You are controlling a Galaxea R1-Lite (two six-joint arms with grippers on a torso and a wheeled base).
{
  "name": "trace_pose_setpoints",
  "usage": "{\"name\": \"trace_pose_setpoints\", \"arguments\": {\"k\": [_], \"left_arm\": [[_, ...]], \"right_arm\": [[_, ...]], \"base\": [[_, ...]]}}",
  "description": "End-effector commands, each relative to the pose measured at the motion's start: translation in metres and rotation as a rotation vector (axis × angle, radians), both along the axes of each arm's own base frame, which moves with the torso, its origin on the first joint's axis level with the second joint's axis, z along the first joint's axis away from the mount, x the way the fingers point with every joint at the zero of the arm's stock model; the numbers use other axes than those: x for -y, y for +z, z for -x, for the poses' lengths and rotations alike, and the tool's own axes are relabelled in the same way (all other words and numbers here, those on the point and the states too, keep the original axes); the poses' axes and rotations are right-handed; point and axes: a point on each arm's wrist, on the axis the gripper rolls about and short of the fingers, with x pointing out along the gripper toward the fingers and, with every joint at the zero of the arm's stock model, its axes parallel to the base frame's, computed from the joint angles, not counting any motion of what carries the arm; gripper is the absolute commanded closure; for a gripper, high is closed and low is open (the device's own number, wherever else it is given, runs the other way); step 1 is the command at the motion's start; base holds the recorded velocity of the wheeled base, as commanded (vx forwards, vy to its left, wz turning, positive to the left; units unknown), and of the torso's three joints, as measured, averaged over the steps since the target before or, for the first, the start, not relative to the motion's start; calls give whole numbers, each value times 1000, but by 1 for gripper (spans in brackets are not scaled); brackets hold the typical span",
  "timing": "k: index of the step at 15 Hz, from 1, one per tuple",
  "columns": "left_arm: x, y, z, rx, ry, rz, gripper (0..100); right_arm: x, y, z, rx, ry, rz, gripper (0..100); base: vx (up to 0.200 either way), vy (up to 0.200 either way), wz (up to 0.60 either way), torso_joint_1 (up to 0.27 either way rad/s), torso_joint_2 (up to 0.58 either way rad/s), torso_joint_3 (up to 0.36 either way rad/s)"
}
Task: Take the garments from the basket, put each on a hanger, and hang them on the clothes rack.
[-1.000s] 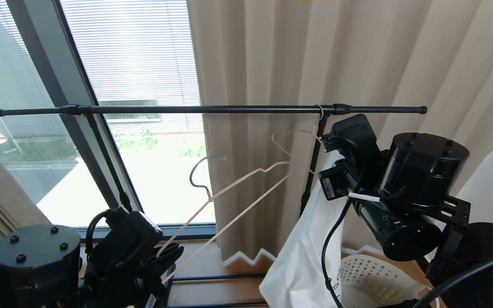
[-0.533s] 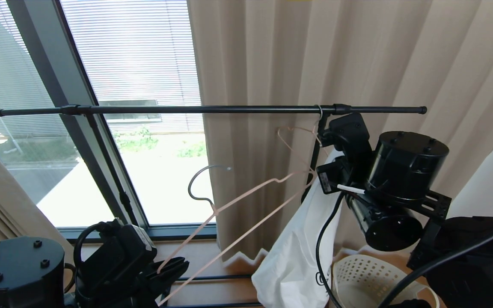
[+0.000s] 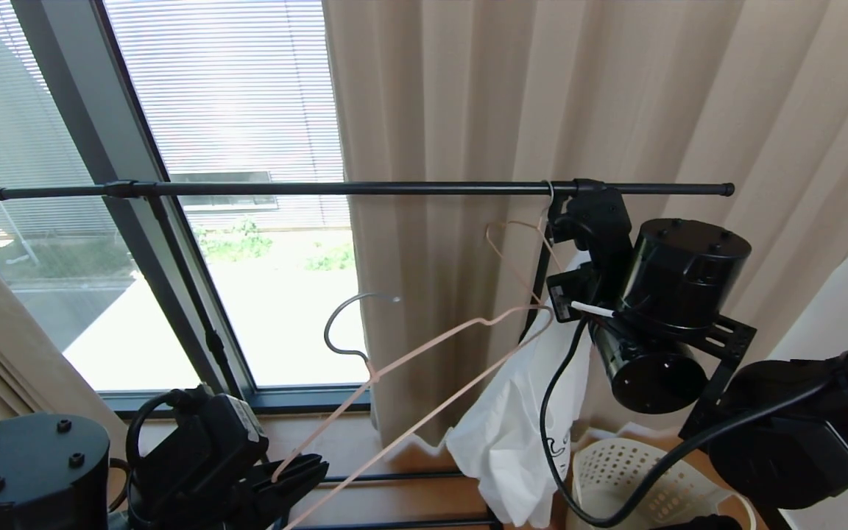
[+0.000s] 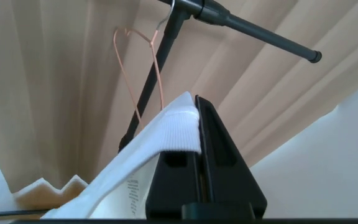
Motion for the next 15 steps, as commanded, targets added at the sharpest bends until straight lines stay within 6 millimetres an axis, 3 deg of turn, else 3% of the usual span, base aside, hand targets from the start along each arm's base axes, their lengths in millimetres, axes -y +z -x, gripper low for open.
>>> {"name": "trace_pose_setpoints", "arguments": {"k": [1,15], "left_arm": [[1,-1,-1,-8,2,0,100],[4,-5,-5,-54,24,18,100]], "right_arm": [[-2,-3,-3,-4,-2,2,100],[-24,-16,-2,12,29,-8,100]], "base": [[0,0,0,0,0,0],[0,0,0,0,0,0]]}}
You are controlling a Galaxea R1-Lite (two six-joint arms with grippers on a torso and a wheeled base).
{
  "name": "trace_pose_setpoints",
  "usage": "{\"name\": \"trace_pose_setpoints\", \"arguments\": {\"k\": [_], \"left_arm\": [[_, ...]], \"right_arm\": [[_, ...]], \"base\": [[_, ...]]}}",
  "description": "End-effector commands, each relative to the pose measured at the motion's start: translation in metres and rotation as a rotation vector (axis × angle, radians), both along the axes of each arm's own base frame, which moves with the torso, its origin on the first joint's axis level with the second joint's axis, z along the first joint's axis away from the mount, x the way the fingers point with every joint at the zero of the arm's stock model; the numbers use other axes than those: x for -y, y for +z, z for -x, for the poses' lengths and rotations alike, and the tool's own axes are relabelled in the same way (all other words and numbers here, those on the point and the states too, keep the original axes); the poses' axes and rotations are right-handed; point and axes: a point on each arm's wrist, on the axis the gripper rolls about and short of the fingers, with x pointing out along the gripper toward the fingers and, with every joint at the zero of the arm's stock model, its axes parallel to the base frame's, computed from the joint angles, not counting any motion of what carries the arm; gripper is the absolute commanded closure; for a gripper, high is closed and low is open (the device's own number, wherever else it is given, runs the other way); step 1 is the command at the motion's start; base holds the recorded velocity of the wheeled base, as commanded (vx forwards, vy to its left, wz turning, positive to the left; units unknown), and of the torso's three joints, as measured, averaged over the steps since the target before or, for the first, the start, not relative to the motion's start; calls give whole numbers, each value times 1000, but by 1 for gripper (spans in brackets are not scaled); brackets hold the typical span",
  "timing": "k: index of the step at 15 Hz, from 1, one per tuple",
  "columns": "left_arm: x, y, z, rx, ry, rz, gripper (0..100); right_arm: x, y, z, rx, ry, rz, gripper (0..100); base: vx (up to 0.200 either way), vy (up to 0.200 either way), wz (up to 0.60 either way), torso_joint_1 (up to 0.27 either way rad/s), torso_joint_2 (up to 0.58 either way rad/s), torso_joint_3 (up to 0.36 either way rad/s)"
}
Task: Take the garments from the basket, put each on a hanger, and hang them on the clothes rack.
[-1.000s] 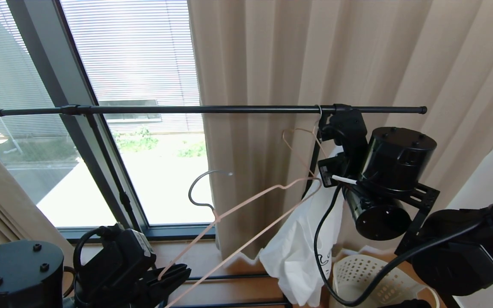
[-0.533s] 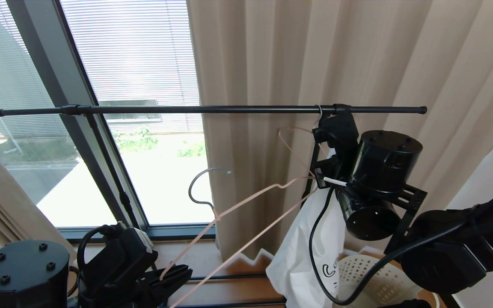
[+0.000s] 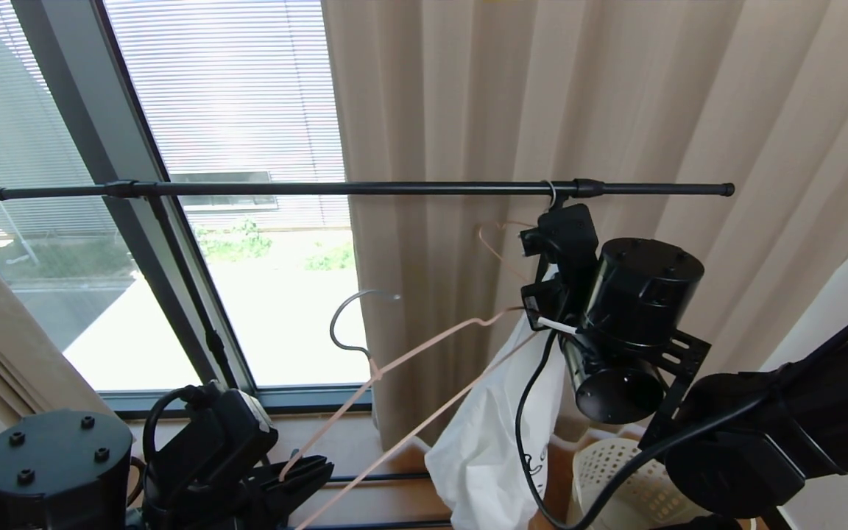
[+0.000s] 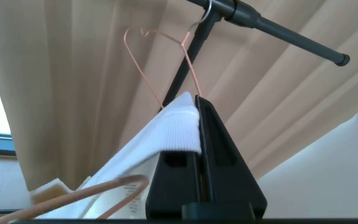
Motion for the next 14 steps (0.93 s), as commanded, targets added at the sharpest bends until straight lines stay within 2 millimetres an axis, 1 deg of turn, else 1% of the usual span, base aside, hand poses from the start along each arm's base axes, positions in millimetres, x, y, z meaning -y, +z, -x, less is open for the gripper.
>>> {"name": "trace_pose_setpoints", "arguments": {"k": [1,4,6,11,14], "left_arm": [[1,0,-2,-12,8,11,100],[5,0,-7,-45,35,39,100],[6,-1,-8,-48,38,40,100],[6,1,-9,-44,45,44,100],[6,0,-10,-45,48,43,100]], "right_arm": [[-4,-1,3,-2,14,3,100],[-17,-3,16,-6,61,4,100],[-22,-3,21,1,72,-2,100],[-30,-6,29,-4,86,2,100],[-32,-4,34,0,96,-1,100]], "base": [[0,0,0,0,0,0],[0,0,0,0,0,0],[0,0,0,0,0,0],[0,0,0,0,0,0],[0,0,0,0,0,0]]}}
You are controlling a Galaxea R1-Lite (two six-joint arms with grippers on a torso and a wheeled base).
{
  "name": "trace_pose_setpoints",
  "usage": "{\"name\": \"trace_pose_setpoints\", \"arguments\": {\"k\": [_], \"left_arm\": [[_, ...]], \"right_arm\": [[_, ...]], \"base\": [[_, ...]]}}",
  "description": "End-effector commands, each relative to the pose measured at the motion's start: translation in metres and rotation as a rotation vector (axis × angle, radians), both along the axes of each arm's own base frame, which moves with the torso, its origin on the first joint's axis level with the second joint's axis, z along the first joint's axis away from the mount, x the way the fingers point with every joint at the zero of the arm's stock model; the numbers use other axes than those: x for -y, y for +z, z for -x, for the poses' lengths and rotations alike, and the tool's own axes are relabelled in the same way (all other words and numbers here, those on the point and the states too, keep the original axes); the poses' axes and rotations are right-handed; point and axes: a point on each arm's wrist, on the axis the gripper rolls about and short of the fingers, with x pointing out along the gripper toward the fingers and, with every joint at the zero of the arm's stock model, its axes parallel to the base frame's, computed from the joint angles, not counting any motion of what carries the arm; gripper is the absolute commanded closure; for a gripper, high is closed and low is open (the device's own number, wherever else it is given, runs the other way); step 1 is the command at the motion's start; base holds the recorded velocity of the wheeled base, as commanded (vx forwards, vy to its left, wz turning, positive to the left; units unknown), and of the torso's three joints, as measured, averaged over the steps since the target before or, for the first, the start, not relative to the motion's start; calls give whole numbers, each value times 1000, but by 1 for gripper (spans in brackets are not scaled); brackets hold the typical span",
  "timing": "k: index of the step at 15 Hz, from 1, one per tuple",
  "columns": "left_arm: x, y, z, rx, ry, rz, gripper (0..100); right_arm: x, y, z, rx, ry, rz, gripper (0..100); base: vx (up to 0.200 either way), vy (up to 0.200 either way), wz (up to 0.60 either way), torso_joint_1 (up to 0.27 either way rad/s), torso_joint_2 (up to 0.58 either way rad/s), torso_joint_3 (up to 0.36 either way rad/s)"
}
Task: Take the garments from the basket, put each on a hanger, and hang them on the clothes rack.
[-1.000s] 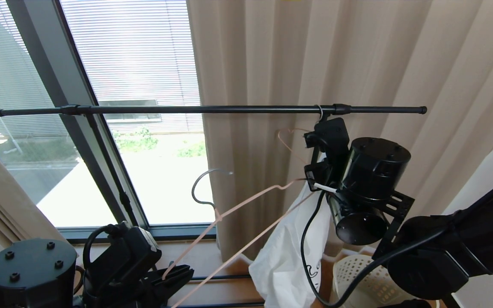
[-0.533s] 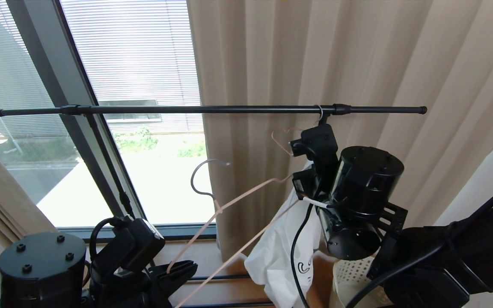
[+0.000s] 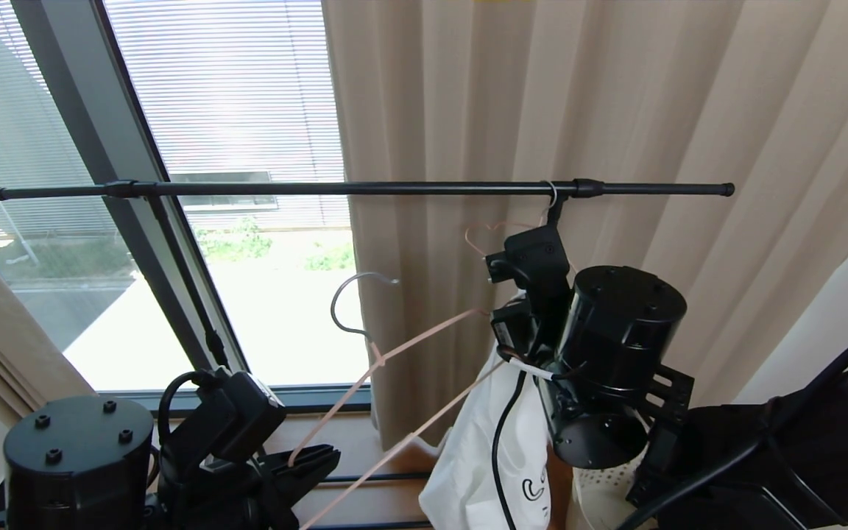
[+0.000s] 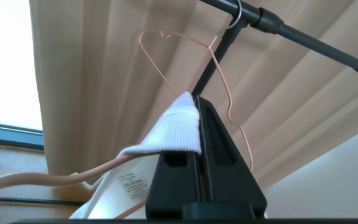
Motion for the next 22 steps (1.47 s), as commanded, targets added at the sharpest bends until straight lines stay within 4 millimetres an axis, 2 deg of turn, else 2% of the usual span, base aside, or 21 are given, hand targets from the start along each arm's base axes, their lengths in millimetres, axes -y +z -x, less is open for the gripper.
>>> {"name": "trace_pose_setpoints", "arguments": {"k": [1,4,11,22], "left_arm": [[0,-1,-1,-3,2,-2,100],[0,-1,-1,-10,7,6,100],[0,1,-6,1,51,0,100],[1,-3,-11,-5,86,-24,100]], "right_arm": [[-3,2,5,3,14,-4,100],[-7,4,13,14,35,-15,100],[-14,23,37,57,98,-71,100],[-36,27,70,77,217,-115,100]], "base": [[0,0,0,0,0,0],[0,0,0,0,0,0],[0,0,0,0,0,0],[0,0,0,0,0,0]]}}
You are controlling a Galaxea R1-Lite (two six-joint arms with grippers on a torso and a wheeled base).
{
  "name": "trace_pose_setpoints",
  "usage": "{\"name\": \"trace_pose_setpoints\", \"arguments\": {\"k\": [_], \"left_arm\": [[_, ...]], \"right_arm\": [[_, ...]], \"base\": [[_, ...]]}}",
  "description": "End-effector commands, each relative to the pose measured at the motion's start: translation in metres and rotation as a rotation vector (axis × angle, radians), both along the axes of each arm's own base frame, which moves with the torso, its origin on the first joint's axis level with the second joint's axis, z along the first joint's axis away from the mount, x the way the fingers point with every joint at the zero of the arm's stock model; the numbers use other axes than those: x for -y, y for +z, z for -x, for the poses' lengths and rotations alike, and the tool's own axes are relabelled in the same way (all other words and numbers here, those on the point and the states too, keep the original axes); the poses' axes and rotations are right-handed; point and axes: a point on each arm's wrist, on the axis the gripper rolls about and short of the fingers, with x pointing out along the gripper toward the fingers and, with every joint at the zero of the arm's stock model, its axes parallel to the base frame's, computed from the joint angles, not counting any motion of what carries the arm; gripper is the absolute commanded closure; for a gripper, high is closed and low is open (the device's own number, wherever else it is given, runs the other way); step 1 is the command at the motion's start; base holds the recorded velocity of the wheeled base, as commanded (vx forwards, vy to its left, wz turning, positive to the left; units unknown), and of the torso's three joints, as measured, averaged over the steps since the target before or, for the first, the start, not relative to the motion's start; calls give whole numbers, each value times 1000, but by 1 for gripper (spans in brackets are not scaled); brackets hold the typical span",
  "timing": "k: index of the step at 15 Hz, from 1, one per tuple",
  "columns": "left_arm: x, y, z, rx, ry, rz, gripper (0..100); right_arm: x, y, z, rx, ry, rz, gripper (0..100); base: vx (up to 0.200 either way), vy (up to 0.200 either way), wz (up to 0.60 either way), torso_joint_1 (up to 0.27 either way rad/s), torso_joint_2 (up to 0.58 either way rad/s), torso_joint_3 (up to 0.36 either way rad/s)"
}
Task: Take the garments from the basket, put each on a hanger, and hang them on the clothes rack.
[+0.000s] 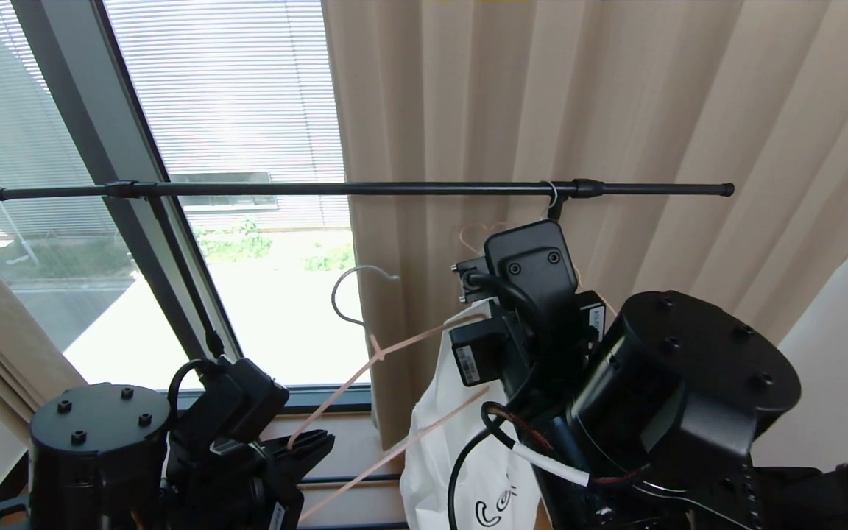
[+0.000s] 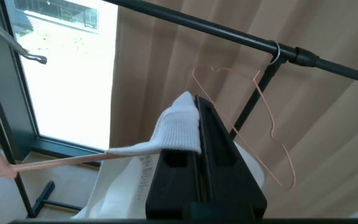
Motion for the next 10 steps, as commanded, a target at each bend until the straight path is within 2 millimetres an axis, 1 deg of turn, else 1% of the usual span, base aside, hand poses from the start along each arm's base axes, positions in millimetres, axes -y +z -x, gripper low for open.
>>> {"name": "trace_pose_setpoints", "arguments": {"k": [1,3,6,8,10], "left_arm": [[0,-2,-1,-6,1,-5,100],[1,-1,0,-4,-2,-5,100],[1,-1,0,-4,-2,-5,100],[1,-1,0,-4,-2,-5,100],[0,-1,0,0,-2,-2,100]], "right_arm": [[-4,-2,7,-2,23,4,100],[-10,-3,17,1,58,-1,100],[-12,-1,18,7,66,-16,100],[-16,5,20,15,84,-68,100],[-17,16,20,27,93,-144,100]], "base": [[0,0,0,0,0,0],[0,0,0,0,0,0],[0,0,0,0,0,0],[0,0,0,0,0,0],[0,0,0,0,0,0]]}}
